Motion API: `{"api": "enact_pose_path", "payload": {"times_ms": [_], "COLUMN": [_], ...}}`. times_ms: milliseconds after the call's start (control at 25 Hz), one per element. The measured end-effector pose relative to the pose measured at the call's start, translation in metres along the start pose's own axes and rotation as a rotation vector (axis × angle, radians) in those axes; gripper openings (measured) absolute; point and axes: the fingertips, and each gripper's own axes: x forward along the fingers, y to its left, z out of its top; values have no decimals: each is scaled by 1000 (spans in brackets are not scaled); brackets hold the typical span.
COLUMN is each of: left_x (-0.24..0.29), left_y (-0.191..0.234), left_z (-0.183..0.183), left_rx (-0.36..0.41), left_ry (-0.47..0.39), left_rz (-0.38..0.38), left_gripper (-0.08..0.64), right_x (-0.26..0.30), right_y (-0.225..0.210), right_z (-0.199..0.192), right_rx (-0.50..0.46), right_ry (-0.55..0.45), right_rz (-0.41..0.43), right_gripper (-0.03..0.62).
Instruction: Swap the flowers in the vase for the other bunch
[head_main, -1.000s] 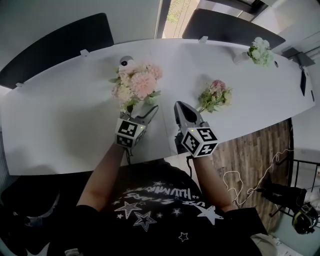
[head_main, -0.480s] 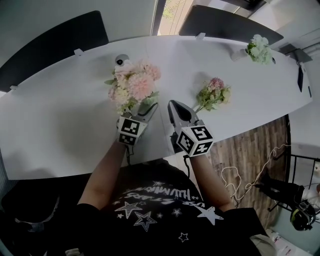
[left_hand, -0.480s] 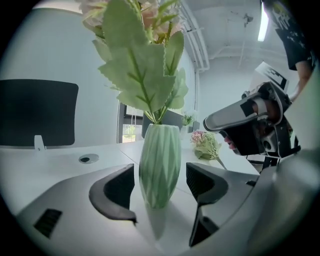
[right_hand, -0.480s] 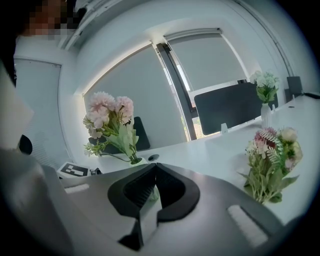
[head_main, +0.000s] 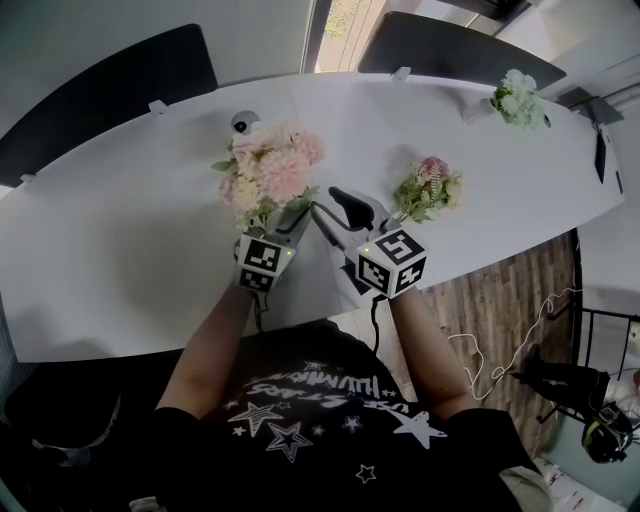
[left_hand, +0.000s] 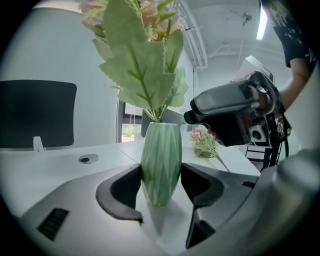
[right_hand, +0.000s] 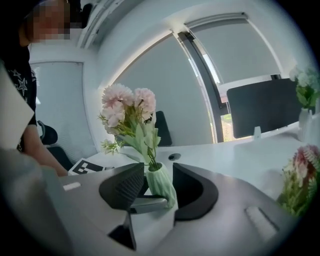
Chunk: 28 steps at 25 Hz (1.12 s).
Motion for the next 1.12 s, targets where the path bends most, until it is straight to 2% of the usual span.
{"api": "enact_pose_path", "payload": {"times_ms": [80, 280, 520, 600, 760, 960, 1120], "left_x": [0, -1, -3, -3, -2, -3, 0], "left_y": [0, 0, 1, 1, 1, 0, -1], "left_z": [0, -1, 0, 0, -1, -2, -2], "left_rx": [0, -7, -24, -18, 0, 26, 21], "left_ry": [0, -1, -4, -2, 4, 12, 17], "left_rz": [-1, 1, 0, 0, -7, -15, -9], "left_gripper": [258, 258, 258, 258, 256, 256, 256], "right_x": [8, 33, 51, 53, 54, 50, 41], "right_y": [6, 18, 20, 19, 18, 18, 13], "right_z": [3, 6, 10, 13, 20, 32, 49], "right_rx": [-40, -131, -172, -177, -158, -130, -58], "right_ry": [14, 41, 54, 50, 22, -21, -76], "right_rz": [30, 62, 44, 39, 43, 54, 52], "right_gripper": [164, 167, 164, 131, 95, 84, 78]}}
